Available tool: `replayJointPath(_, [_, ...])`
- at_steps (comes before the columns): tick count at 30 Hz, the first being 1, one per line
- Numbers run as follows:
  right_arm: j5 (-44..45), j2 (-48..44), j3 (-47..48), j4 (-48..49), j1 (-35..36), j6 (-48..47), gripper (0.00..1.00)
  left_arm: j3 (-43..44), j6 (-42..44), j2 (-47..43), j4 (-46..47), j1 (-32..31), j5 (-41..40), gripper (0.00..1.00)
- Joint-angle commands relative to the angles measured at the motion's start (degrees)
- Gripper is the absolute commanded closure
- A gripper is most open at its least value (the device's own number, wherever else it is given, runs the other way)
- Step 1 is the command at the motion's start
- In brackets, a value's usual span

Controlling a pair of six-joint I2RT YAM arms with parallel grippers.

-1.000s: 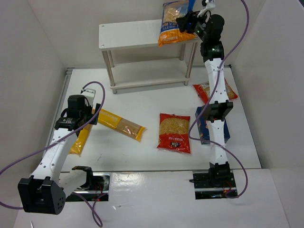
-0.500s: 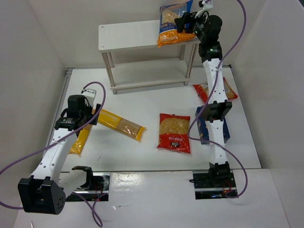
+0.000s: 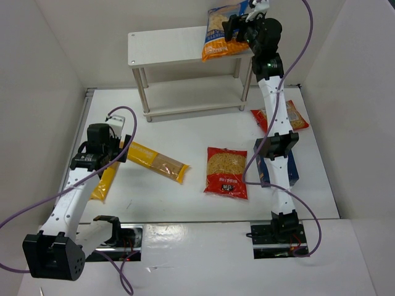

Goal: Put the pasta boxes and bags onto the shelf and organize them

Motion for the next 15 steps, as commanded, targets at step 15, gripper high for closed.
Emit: replayJointPath(15, [8.0,-5.6,1.3,-3.0,2.0,-8.4,0.02,-0.3,0.8,-1.2,0.7,0.4,1.3,0.01])
